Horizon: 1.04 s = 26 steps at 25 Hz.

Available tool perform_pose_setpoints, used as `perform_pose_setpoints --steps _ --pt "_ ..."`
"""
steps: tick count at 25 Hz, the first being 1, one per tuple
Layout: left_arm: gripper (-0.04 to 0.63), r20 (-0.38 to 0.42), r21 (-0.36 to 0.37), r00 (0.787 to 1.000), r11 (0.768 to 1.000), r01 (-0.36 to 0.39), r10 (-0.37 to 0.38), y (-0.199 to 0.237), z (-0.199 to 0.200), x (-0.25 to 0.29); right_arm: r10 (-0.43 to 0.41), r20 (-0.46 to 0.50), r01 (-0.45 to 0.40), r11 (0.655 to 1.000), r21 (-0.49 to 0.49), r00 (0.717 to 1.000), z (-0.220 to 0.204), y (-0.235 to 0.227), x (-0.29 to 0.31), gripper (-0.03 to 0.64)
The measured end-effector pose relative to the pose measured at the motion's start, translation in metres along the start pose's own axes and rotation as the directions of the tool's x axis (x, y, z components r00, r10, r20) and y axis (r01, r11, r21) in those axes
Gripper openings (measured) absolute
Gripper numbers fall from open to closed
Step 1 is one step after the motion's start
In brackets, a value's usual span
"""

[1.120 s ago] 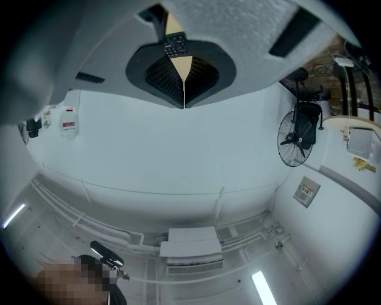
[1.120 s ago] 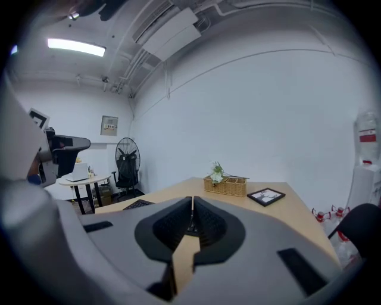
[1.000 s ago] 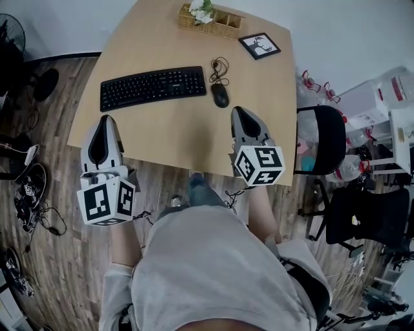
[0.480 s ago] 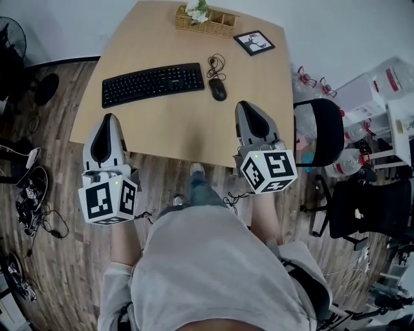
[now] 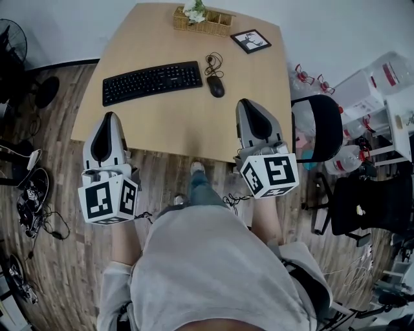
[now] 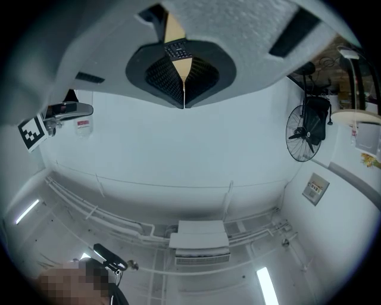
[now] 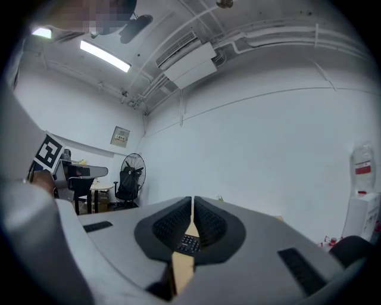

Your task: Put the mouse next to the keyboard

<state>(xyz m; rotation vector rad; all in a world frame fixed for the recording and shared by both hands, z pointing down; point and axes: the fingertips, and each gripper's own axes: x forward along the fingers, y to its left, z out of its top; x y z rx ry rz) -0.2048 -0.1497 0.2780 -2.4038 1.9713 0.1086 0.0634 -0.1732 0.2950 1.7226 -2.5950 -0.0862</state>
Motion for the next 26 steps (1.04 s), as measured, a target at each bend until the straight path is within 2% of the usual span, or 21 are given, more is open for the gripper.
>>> perform_pose_setpoints --steps 10,26 --pt "0.014 0.019 -0.002 1.000 1.000 0.007 -0.007 -0.003 0.009 -0.011 -0.009 0.032 0.010 0.999 -0.035 0.999 0.015 0.010 -0.016 0.017" --pt "0.013 0.014 -0.013 1.000 1.000 -0.018 0.018 0.002 0.002 -0.023 -0.002 0.047 0.002 1.000 -0.004 0.999 0.015 0.015 -0.023 0.017"
